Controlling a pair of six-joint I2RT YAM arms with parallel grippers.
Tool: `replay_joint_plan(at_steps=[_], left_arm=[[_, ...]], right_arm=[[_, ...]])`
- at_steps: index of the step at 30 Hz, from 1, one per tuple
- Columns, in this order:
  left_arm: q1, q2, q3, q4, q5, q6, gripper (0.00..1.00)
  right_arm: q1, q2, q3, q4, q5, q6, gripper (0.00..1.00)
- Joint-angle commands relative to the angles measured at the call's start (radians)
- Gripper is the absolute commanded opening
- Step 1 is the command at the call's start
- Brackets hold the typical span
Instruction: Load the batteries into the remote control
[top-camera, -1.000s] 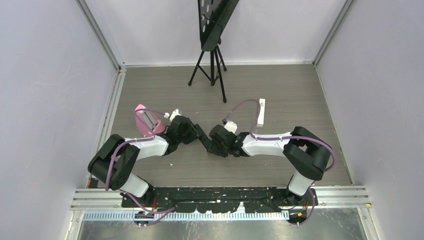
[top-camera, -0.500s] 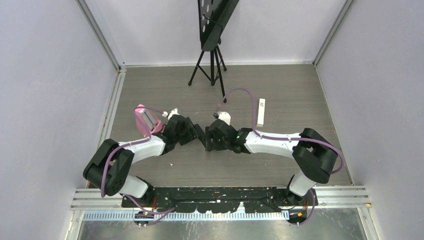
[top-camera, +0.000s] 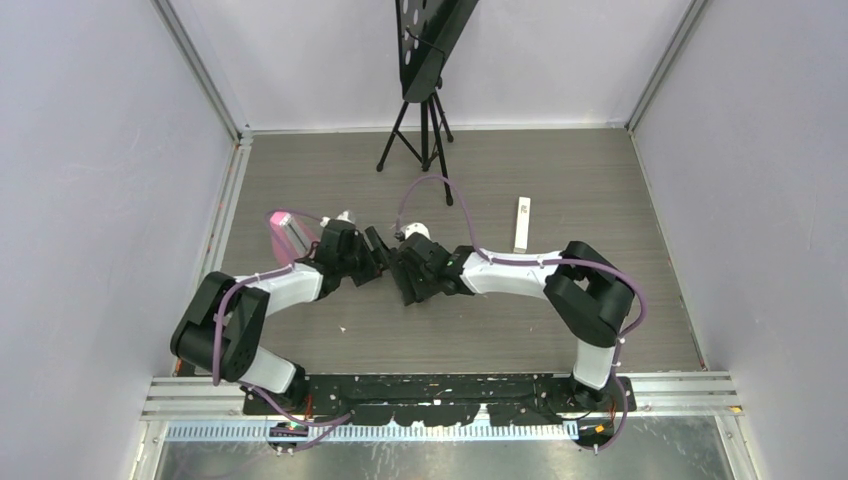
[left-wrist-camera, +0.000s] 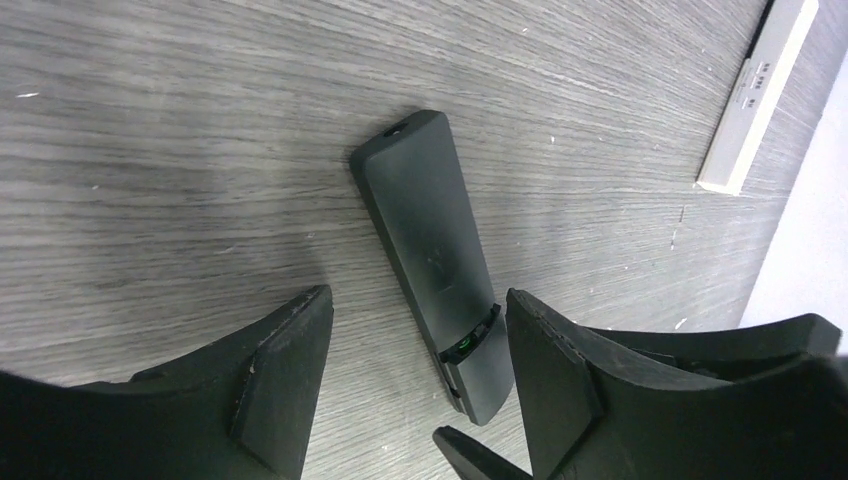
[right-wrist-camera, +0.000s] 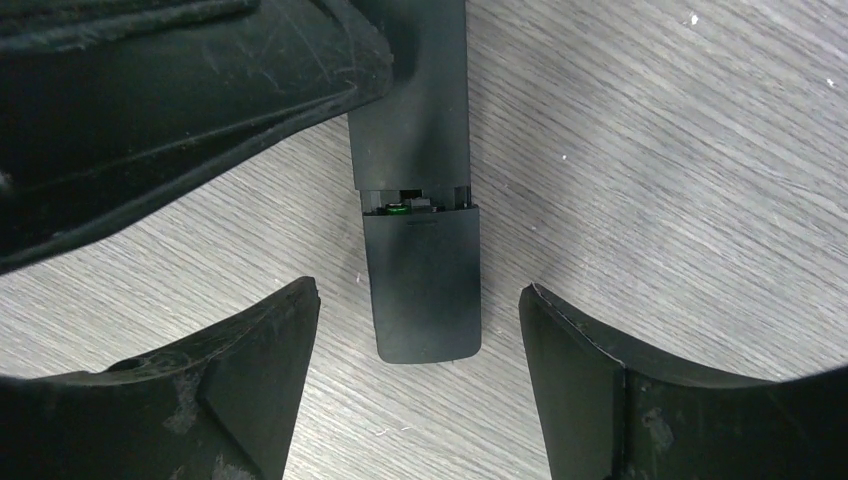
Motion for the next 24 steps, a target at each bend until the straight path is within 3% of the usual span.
replay_joint_plan(at_steps=[1, 13, 24], left_arm=[[0.017, 0.059, 0.009, -0.007, 0.067, 0.016, 0.67], [0.027, 0.159, 0.043, 0.012, 0.135, -0.002, 0.63], [0.030, 0.190, 0.038, -0.007, 0.130, -0.007, 0.45]], right_arm=[[0.002, 0.021, 0.049, -0.018, -0.022, -0.056, 0.76], [0.006, 0.043, 0.038, 0.006, -0.003, -0.104, 0.53], [0.040, 0.016, -0.005, 0.092, 0.066, -0.140, 0.43]])
